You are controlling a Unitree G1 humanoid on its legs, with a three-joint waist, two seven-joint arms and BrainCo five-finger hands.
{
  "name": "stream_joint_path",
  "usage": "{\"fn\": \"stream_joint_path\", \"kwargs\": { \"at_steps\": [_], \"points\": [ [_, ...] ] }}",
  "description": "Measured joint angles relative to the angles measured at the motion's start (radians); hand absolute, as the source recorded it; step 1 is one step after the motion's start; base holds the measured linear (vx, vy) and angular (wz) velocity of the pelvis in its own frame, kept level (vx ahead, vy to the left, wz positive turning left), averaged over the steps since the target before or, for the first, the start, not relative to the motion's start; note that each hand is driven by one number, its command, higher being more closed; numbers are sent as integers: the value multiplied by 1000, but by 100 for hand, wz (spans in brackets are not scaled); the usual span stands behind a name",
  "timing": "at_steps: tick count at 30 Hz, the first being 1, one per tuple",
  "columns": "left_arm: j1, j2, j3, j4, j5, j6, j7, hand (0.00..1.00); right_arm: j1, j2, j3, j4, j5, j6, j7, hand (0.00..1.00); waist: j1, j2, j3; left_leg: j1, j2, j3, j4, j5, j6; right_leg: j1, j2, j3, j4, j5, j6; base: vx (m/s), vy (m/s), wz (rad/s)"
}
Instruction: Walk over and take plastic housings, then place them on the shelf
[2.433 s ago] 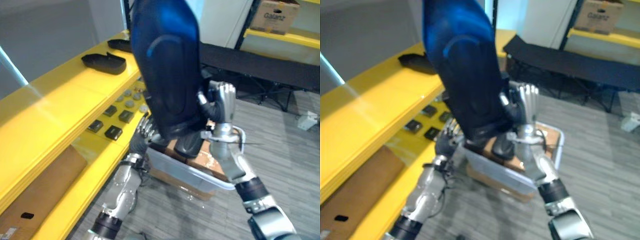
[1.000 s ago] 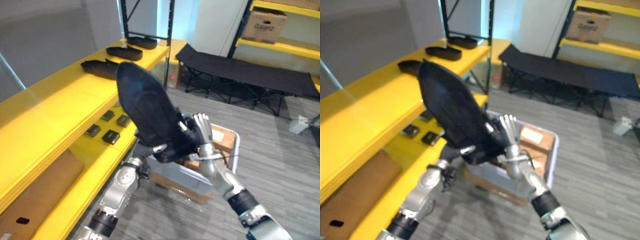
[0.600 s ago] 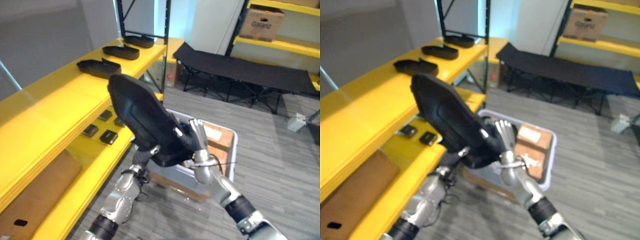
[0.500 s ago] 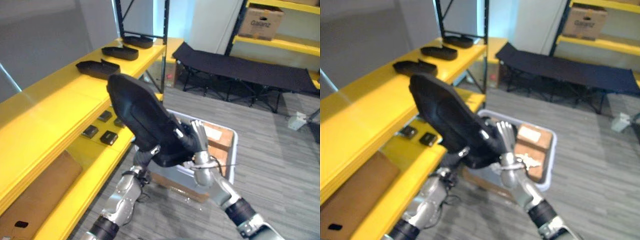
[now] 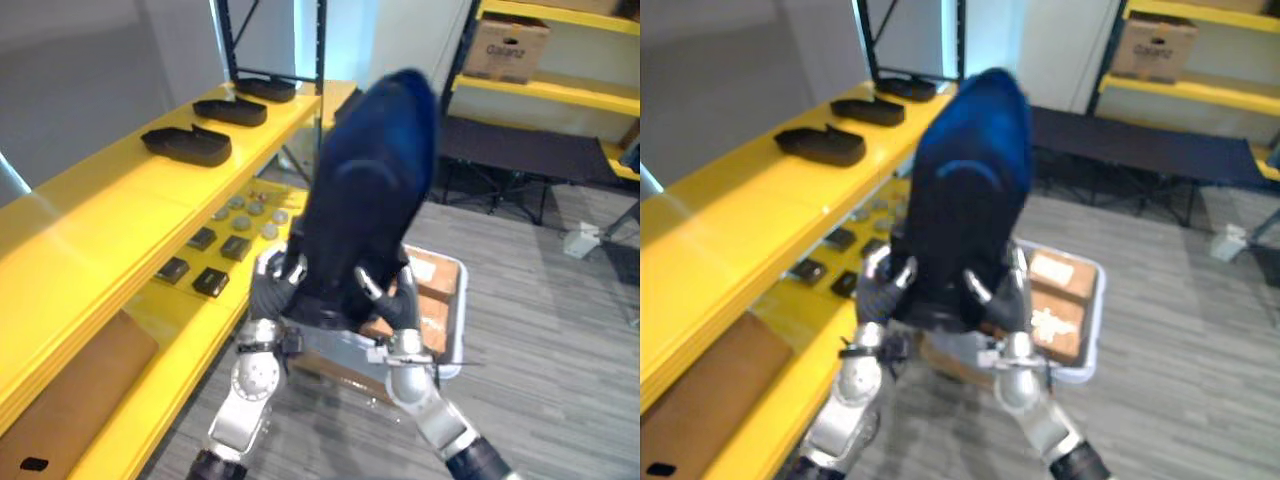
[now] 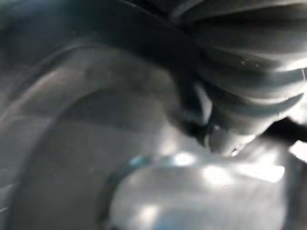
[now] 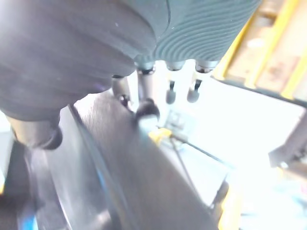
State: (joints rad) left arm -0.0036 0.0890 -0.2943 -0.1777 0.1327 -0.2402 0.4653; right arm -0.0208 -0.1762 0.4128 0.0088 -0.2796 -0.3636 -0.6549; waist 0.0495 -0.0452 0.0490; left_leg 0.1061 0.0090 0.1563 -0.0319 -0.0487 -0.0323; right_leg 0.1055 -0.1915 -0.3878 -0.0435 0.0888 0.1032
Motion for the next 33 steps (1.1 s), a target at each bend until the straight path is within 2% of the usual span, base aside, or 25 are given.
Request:
{"fn": "stream_joint_path", "kwargs": {
  "at_steps": [1,2,3,5,7,10,13,16,18,20,23,26,29,32,33],
  "points": [
    [5,-7,29,-6,44,1,25,100,11,4,-37,-4,23,-18,3,0,-2,0,0,1,-1,3,-1,0,0,0,0,1,0,0,0,-16,28,-6],
    [17,-21,97,-14,108,4,71,100,31,12,-126,-12,77,-41,15,0,-6,0,0,5,-1,10,-2,0,0,-1,-1,5,0,0,1,-18,11,-10],
    [23,-21,132,-15,132,6,93,100,42,14,-175,-21,112,-52,25,0,-7,1,1,8,0,14,-4,0,0,0,0,8,0,-1,1,-26,3,-18],
    [68,-16,233,-16,171,25,158,100,91,14,-364,-74,247,-108,59,0,-15,7,2,16,0,21,-14,0,0,-1,0,15,0,-8,2,-25,-5,-12],
    [130,-16,285,-16,193,34,190,100,129,15,-512,-88,370,-165,115,0,-33,9,3,19,0,25,-27,0,0,-4,2,16,0,-12,4,0,0,0],
    [175,-21,292,-15,185,35,190,100,161,25,-591,-88,433,-182,158,0,-36,10,2,19,1,44,-32,1,0,-18,4,35,0,-13,4,0,1,-14],
    [205,-28,291,-14,100,26,164,100,233,72,-631,-73,499,-174,235,0,-59,11,3,18,2,51,-39,1,0,-27,5,40,-1,-12,5,11,-4,-11],
    [225,-56,292,-14,-9,13,122,100,302,123,-634,0,501,-110,275,0,-66,13,3,19,1,69,-45,1,0,-38,5,59,-2,-11,7,15,1,-16],
    [243,-72,283,-12,-124,-14,86,100,344,156,-634,109,501,-55,287,0,-69,13,3,18,1,69,-46,-3,0,-38,5,60,-3,-11,7,6,-2,-2],
    [250,-82,284,-10,-178,-26,70,100,366,179,-634,171,502,-42,289,0,-69,17,6,18,1,69,-46,-5,-1,-38,5,60,-3,-11,7,0,0,0],
    [264,-96,290,0,-267,-74,56,100,370,197,-627,196,512,-38,315,0,-68,25,11,18,0,70,-45,-8,1,-38,4,60,-3,-11,7,-24,-11,0],
    [272,-98,308,0,-286,-101,76,100,342,200,-599,196,542,-38,358,0,-62,26,12,14,-1,54,-43,-8,1,-36,1,54,-5,-13,9,-26,-13,5],
    [275,-99,345,-22,-283,-106,118,100,291,197,-548,195,540,-37,392,0,-57,25,13,-8,-4,10,-38,-7,1,-30,-6,6,-5,-18,15,-34,-32,43],
    [286,-112,433,-74,-245,-106,169,100,212,177,-462,200,481,-21,393,0,-24,29,24,-21,-10,-69,-27,5,4,10,-14,-75,-4,-21,19,15,-15,76],
    [302,-126,481,-114,-226,-106,190,100,180,165,-439,204,466,-17,392,0,0,29,24,-20,-13,-99,-26,7,5,29,-16,-107,-4,-21,21,25,-6,77]
  ]
}}
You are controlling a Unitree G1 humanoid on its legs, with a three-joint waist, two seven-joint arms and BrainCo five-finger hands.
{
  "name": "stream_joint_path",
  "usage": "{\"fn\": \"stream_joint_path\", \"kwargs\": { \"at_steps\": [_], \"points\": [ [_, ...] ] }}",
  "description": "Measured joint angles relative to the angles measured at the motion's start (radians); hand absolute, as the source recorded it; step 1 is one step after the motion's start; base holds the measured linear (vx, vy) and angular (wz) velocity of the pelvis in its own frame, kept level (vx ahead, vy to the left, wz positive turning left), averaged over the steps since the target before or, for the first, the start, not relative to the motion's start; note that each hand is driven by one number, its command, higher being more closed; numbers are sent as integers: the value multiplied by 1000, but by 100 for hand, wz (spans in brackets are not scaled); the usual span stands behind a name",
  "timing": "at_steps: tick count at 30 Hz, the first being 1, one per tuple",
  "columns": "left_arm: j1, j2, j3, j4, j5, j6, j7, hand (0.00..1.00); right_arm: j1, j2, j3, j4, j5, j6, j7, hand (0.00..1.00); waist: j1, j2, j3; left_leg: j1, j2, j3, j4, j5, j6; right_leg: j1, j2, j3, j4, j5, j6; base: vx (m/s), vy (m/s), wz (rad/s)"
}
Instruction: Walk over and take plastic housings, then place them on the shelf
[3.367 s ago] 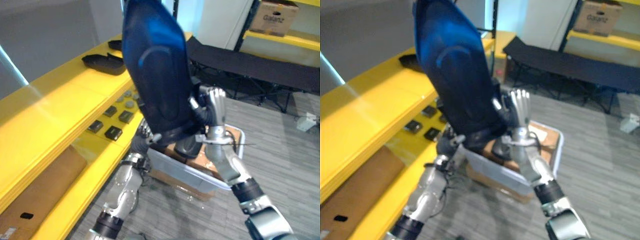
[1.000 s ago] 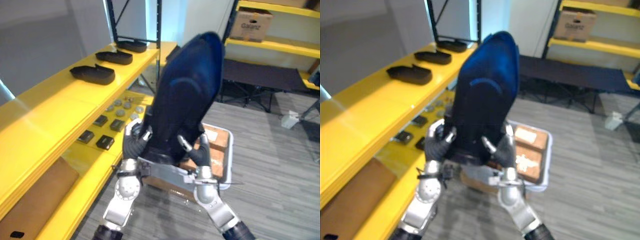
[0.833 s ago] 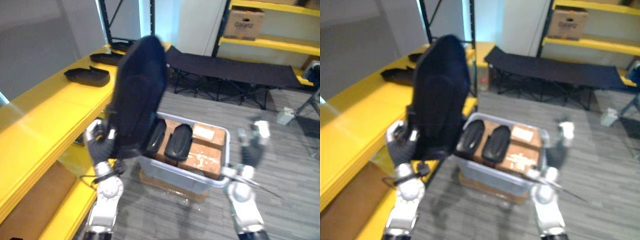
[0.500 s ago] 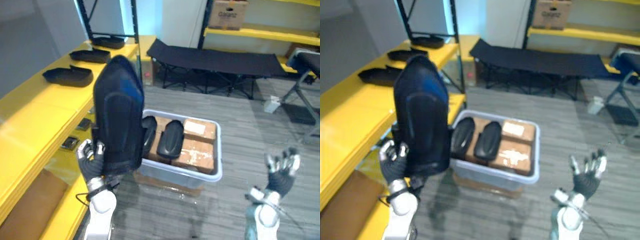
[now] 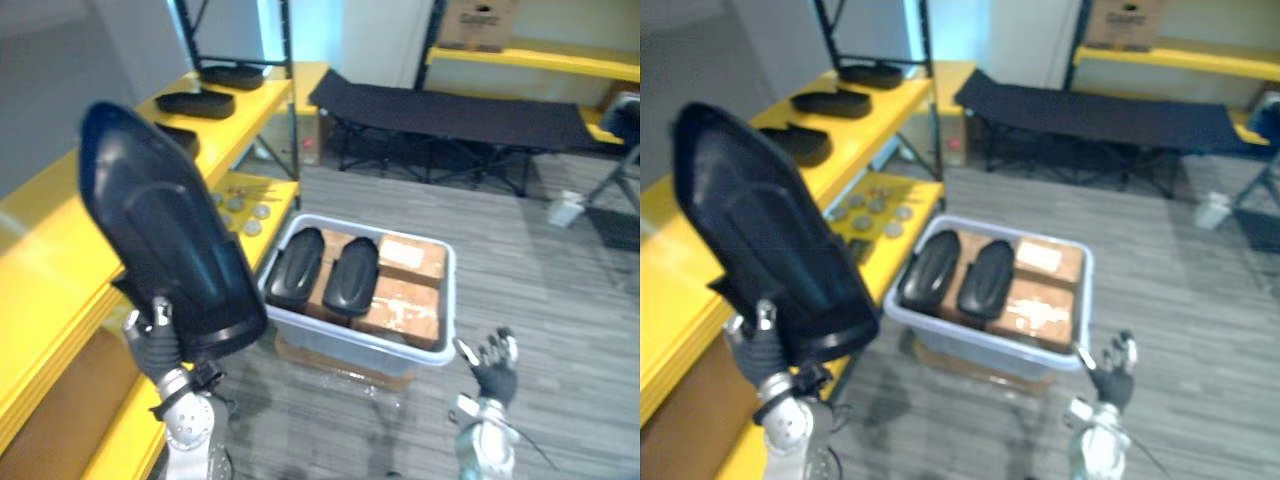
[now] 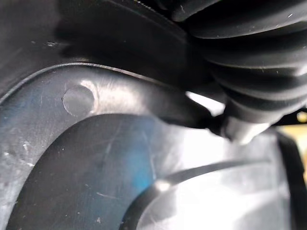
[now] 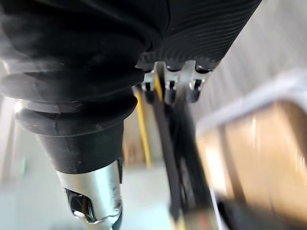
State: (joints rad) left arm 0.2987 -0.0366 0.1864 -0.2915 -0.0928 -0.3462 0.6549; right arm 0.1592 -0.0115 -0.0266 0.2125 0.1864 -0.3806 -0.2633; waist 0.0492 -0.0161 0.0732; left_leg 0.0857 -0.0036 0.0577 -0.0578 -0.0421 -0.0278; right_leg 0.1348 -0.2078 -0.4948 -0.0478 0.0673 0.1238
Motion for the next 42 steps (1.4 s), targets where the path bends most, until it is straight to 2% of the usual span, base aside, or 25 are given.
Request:
{"fn": "stream_joint_path", "kwargs": {
  "at_steps": [1,3,4,6,8,11,16,18,19,20,21,22,27,29,31,32,33,35,37,42],
  "points": [
    [11,-9,28,-24,14,0,10,100,-16,-5,9,0,-9,3,-2,0,12,0,0,0,-2,-16,1,1,1,9,-1,-15,0,0,0,42,3,79],
    [49,-20,129,-88,68,0,38,100,-68,-23,12,4,-27,3,-17,0,56,-7,7,-5,-17,-80,15,2,3,46,-7,-80,1,0,0,49,6,84],
    [59,-21,154,-98,70,0,38,100,-80,-30,12,7,-34,2,-21,0,66,-9,7,-15,-20,-93,19,2,3,52,-12,-95,4,0,0,40,27,91],
    [94,-25,244,-118,70,-3,36,100,-140,-51,12,28,-60,-5,-27,0,110,-20,16,-21,-36,-144,32,2,3,75,-20,-138,12,-1,0,30,35,72],
    [113,-42,298,-118,69,-5,36,100,-176,-58,16,35,-102,-5,-24,0,136,-32,19,-22,-43,-167,34,2,3,86,-27,-152,18,-1,0,13,30,41],
    [144,-73,351,-118,49,-18,37,100,-229,-59,55,34,-50,-6,-11,0,163,-52,27,-23,-49,-183,37,1,3,93,-35,-166,28,-3,-2,-3,26,20],
    [170,-87,411,-120,-9,-47,32,100,-250,-50,141,33,-28,-6,68,0,162,-64,28,-73,-56,-181,106,-42,12,79,-36,-164,44,-35,-18,-28,-5,2],
    [157,-81,399,-126,-64,-64,-14,100,-243,-47,160,30,-29,5,101,0,156,-65,29,-109,-70,-181,147,-60,6,84,-41,-196,44,-45,-11,-35,-19,37],
    [140,-72,380,-146,-81,-65,-52,100,-232,-45,166,30,-29,16,114,0,147,-62,35,-127,-49,-110,178,-82,24,108,-49,-242,45,-47,-4,-36,3,81],
    [122,-64,364,-159,-90,-70,-82,100,-213,-48,166,29,-30,22,113,0,139,-51,41,-134,-13,-12,199,-86,21,128,-52,-276,58,-49,1,-43,21,124],
    [109,-59,334,-174,-98,-88,-113,100,-189,-62,166,29,-35,35,112,0,130,-35,44,-139,-9,7,206,-64,17,143,-62,-306,85,-51,5,-13,74,115],
    [107,-58,311,-212,-108,-106,-139,100,-177,-67,163,29,-46,39,107,0,132,-25,43,-142,-28,-10,201,-53,26,143,-83,-325,108,-51,5,1,92,82],
    [75,-46,250,-255,-132,-142,-224,100,-171,-40,139,26,-41,28,89,0,128,-24,44,-158,-61,-50,202,-37,48,128,-125,-306,200,-49,2,46,93,53],
    [54,-39,211,-253,-133,-142,-276,100,-152,-35,93,-5,-44,20,86,0,123,-24,44,-156,-58,-78,202,-32,56,109,-129,-227,272,-35,-20,54,69,52],
    [31,-10,180,-233,-133,-144,-307,100,-138,-36,62,-32,-45,-1,83,0,107,-18,51,-159,-55,-113,202,-27,63,89,-114,-140,321,-92,-70,34,-5,55],
    [8,15,160,-196,-133,-143,-324,100,-129,-39,53,-54,-44,-11,84,0,94,-21,55,-159,-62,-136,201,-19,67,88,-84,-94,315,-147,-92,-10,-68,45],
    [-6,29,145,-173,-134,-142,-332,100,-126,-46,50,-62,-44,-17,90,0,95,-25,55,-160,-67,-133,204,-17,66,86,-67,-101,283,-157,-115,-24,-57,26],
    [-8,30,132,-166,-134,-141,-354,100,-125,-51,48,-76,-45,-21,94,0,97,-28,51,-183,-69,-128,207,-6,54,94,-50,-89,230,-150,-105,-52,-52,-4],
    [-15,29,112,-166,-134,-139,-359,100,-129,-62,48,-76,-45,-31,98,0,100,-12,69,-201,-59,-117,205,8,43,94,-32,-76,181,-151,-100,-102,-68,-13],
    [2,24,62,-153,-152,-132,-358,100,-125,-66,55,-76,-45,-28,133,0,97,20,98,-208,-32,-73,185,52,13,91,-8,-45,124,-180,-36,-155,-77,-21]
  ]
}}
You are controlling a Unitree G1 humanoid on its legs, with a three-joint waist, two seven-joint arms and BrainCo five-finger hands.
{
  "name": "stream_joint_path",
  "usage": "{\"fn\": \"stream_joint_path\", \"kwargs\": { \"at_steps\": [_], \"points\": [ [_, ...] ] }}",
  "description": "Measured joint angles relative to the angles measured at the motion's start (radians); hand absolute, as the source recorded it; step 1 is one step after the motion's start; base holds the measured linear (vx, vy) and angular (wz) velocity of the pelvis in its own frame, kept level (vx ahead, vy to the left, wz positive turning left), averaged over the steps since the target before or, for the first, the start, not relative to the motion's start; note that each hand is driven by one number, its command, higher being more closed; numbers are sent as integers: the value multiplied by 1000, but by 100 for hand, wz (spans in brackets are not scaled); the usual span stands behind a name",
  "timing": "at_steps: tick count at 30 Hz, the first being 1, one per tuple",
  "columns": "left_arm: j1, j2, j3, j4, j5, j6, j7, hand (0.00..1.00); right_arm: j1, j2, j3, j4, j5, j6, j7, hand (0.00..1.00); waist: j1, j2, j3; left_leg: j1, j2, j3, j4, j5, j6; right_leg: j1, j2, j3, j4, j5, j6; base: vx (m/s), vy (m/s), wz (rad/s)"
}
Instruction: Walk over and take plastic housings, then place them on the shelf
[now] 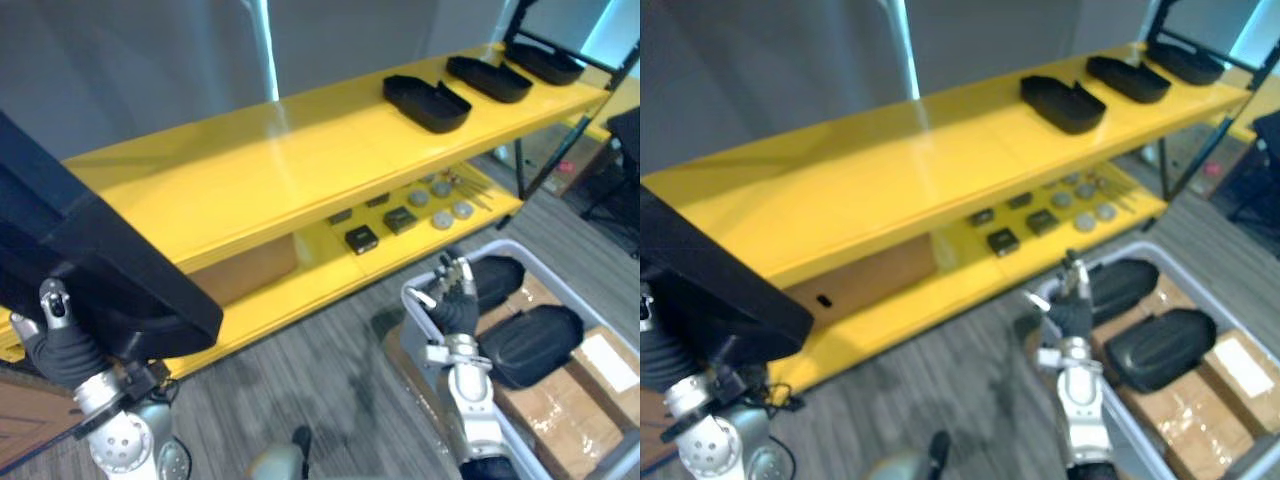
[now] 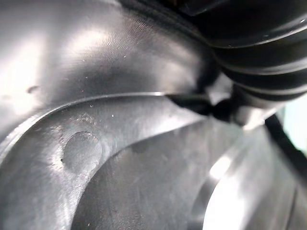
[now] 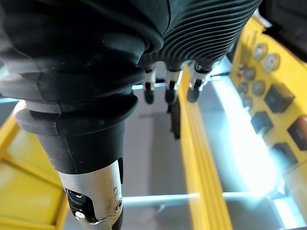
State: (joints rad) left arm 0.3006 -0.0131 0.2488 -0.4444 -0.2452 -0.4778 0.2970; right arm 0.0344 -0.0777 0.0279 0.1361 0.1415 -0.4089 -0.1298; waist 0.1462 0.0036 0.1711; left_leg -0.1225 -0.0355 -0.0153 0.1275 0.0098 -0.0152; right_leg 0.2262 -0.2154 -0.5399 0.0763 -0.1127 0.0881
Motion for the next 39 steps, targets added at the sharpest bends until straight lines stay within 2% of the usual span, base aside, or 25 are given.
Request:
{"fn": "stream_joint_path", "kwargs": {
  "at_steps": [2,5,7,10,11,12,14,16,17,18,19,21,23,24,25,27,29,31,32,33,34,35,37,38,39],
  "points": [
    [28,-6,-29,4,-17,0,-2,100,26,0,3,-1,1,5,19,0,-16,8,9,-1,18,30,-28,9,-10,-12,4,13,5,-22,31,-203,-65,-15],
    [64,-21,-31,10,-13,-1,3,100,65,1,5,-4,4,15,50,0,-37,17,18,2,81,143,-34,26,-20,-35,14,18,43,-51,27,-164,-50,2],
    [72,-29,-30,11,-14,-4,5,100,80,0,7,-9,11,14,67,0,-41,17,17,10,82,158,-39,29,-17,-45,5,22,63,-65,32,-50,2,-6],
    [79,-33,-25,11,-15,-14,4,100,80,9,28,-13,27,12,66,0,-40,-3,9,17,61,169,-46,27,-11,-46,-20,19,71,-75,45,59,41,4],
    [77,-33,-21,9,-15,-18,3,100,77,19,36,-13,36,12,63,0,-36,-20,6,16,43,169,-41,19,0,-46,-39,17,85,-79,47,153,74,18],
    [68,-33,-15,8,-15,-18,0,100,73,26,36,-13,38,11,55,0,-32,-40,10,14,20,166,-14,-7,8,-40,-68,9,111,-95,57,218,104,20],
    [54,-36,-16,8,-16,-18,-9,100,73,30,33,-12,38,11,32,0,-31,-49,9,18,-4,148,25,-50,24,-34,-111,-8,219,-86,58,243,120,42],
    [33,-31,-15,3,-11,-17,-30,100,72,23,22,-12,34,0,16,0,-43,-44,2,38,-20,113,50,-75,39,-84,-168,7,412,-55,8,216,132,54],
    [24,-23,-6,-5,11,-13,-29,100,63,23,19,-12,13,-10,-2,0,-45,-46,-1,60,-30,106,46,-92,53,-140,-202,56,547,-6,-63,203,107,24],
    [21,-14,7,-10,22,-10,-28,100,51,26,17,-12,0,-11,-8,0,-45,-48,-2,80,-35,100,41,-108,68,-185,-222,104,638,54,-90,283,126,14],
    [14,9,9,-10,25,-4,-21,100,36,34,17,-10,-9,-15,-16,0,-51,-38,2,106,-37,80,34,-125,85,-247,-223,176,751,59,-81,240,88,13],
    [-4,35,7,-9,24,6,-6,100,29,39,16,-11,-20,-26,-26,0,-62,-40,0,136,-28,54,23,-134,91,-311,-193,211,838,-31,-73,297,63,31],
    [-41,51,12,1,22,33,9,100,26,38,-7,-44,-38,-26,-24,0,-82,-35,-1,179,-13,21,8,-137,70,-373,-128,210,738,-112,-62,324,28,47],
    [-54,52,13,8,17,41,12,100,24,35,-15,-61,-37,-26,-23,0,-84,-34,-1,188,-10,14,5,-140,65,-387,-113,215,674,-117,-61,302,-26,45],
    [-87,57,13,27,14,64,23,100,14,26,-32,-98,-12,-23,-5,0,-89,-31,-2,196,-1,-4,8,-151,48,-422,-79,252,504,-110,-50,245,-54,38],
    [-128,80,8,68,10,94,48,100,-6,7,-51,-123,5,-22,36,0,-107,-28,0,197,10,-37,24,-167,24,-455,-43,345,344,-77,-12,213,-117,57],
    [-150,93,1,111,11,126,67,100,-14,-9,-50,-144,12,-22,76,0,-113,-32,-3,218,21,-62,28,-187,-8,-462,-33,402,258,-48,15,257,-235,67],
    [-146,90,-16,125,11,143,94,100,-20,-13,-37,-189,35,-22,113,0,-113,-42,-9,224,34,-89,62,-244,-42,-425,-23,415,196,19,-7,270,-379,69],
    [-141,84,-21,132,17,145,102,100,-31,-25,-29,-214,53,-23,133,0,-112,-53,-18,225,51,-104,98,-300,-63,-397,-7,431,176,119,40,294,-463,61],
    [-115,55,-42,142,18,151,112,100,-50,-70,-19,-215,63,-21,144,0,-104,11,-32,221,118,-114,126,-335,-89,-380,49,395,187,94,22,314,-449,46],
    [-100,44,-45,143,18,153,115,100,-63,-89,-17,-215,65,-17,152,0,-101,38,-42,220,146,-113,127,-342,-99,-381,70,376,196,80,8,287,-306,41],
    [-89,35,-46,150,17,155,115,100,-86,-113,-16,-215,80,-4,157,0,-104,64,-53,212,177,-106,130,-322,-123,-381,85,341,228,52,-9,296,-293,61],
    [-92,27,-44,152,17,160,108,100,-92,-128,-28,-216,83,12,154,0,-108,74,-51,167,193,-107,246,-293,-105,-347,97,294,250,16,-29,268,-296,68],
    [-91,14,-38,152,18,161,99,100,-92,-134,-37,-216,91,21,153,0,-106,75,-33,102,199,-103,433,-257,-62,-287,111,269,232,2,-42,197,-275,35],
    [-84,-5,-23,151,17,160,87,100,-92,-137,-36,-217,100,22,152,0,-99,77,-14,38,212,-96,613,-189,-48,-215,126,259,190,-3,-52,172,-243,18]
  ]
}}
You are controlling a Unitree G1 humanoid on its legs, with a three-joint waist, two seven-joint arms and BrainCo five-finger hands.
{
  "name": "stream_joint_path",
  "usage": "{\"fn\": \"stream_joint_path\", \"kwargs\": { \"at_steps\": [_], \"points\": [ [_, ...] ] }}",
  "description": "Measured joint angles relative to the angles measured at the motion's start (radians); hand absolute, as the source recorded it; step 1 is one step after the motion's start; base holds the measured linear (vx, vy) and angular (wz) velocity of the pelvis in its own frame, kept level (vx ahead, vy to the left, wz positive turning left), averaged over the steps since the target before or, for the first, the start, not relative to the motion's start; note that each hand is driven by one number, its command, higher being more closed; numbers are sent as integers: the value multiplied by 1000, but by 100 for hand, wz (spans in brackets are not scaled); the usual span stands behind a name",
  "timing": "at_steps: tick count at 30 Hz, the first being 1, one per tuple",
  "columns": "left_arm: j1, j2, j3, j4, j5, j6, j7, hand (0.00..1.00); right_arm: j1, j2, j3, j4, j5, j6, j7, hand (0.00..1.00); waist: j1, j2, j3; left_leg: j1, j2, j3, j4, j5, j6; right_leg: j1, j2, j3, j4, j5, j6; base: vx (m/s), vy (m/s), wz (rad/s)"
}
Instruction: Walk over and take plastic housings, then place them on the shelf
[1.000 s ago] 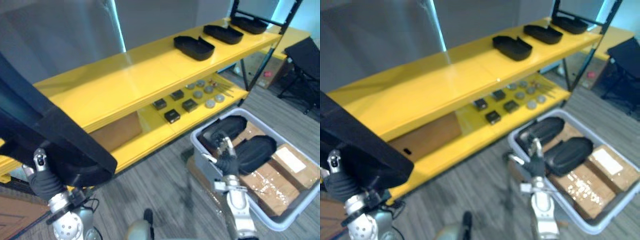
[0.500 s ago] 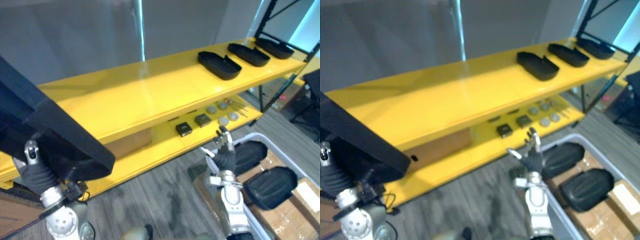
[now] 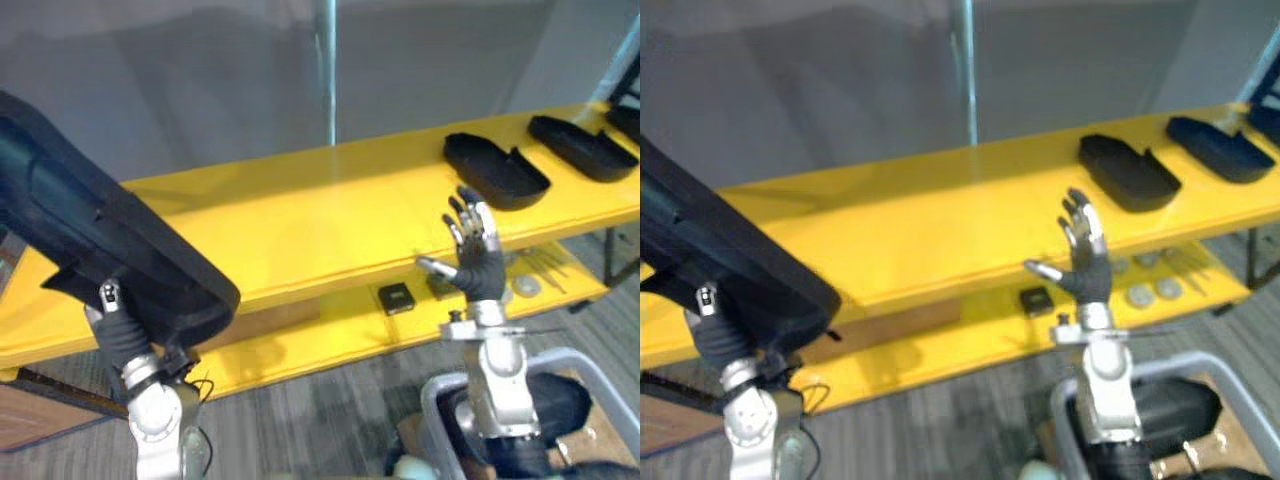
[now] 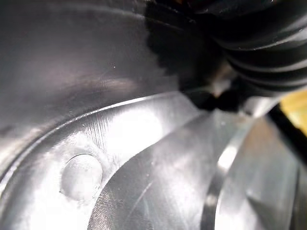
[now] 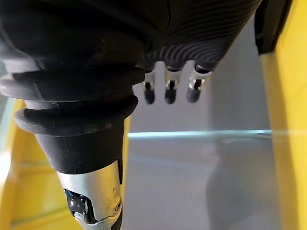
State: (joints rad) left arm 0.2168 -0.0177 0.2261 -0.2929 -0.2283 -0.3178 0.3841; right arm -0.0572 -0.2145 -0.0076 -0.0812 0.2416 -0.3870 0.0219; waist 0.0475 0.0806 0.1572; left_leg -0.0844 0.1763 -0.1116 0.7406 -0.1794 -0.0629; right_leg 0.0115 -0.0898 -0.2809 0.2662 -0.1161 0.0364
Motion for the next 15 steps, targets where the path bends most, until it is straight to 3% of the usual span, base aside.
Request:
{"fn": "stream_joint_path", "kwargs": {
  "at_steps": [2,4,6,7,8,9,12,15],
  "points": [
    [28,0,-1,0,-2,-3,-25,100,12,1,-12,-18,-1,-3,-14,0,17,1,-1,-61,11,45,67,-20,3,56,4,-19,-46,-12,-12,148,-146,5],
    [32,0,-2,-1,-2,-11,-67,100,17,5,-33,-30,-3,-21,-44,0,17,9,-4,-75,2,126,-90,-46,14,83,-1,-25,-83,-18,-13,154,-56,15],
    [25,1,-13,-3,0,-21,-102,100,28,15,-52,-35,-3,-30,-80,0,-5,11,-6,-56,-31,168,-355,-16,2,98,-13,-48,-106,-15,2,157,46,22],
    [18,2,-21,-3,2,-21,-123,100,47,19,-61,-35,-3,-30,-104,0,-6,10,-6,-35,-56,168,-464,89,-12,99,-26,-42,-94,-25,23,209,118,20],
    [12,13,-32,-3,6,-21,-128,100,67,38,-68,-36,-10,-30,-131,0,-10,-5,-3,3,-88,174,-519,120,-12,108,-52,-36,-90,-21,41,285,138,8],
    [-8,12,-43,-3,16,-20,-132,100,74,44,-72,-36,-21,-32,-157,0,-12,-22,6,13,-106,180,-528,124,-6,112,-69,-31,-103,-16,53,262,140,1],
    [-44,28,-50,-3,39,-10,-137,100,68,49,-71,-35,-28,-32,-189,0,-7,-40,11,23,-124,209,-526,115,8,112,-88,3,-125,-5,69,153,107,-24],
    [-73,124,-51,-2,61,13,-180,100,69,74,-76,-36,-20,-52,-218,0,-16,-44,12,107,-136,279,-611,114,9,113,-99,67,-138,2,81,91,42,-65]
  ]
}}
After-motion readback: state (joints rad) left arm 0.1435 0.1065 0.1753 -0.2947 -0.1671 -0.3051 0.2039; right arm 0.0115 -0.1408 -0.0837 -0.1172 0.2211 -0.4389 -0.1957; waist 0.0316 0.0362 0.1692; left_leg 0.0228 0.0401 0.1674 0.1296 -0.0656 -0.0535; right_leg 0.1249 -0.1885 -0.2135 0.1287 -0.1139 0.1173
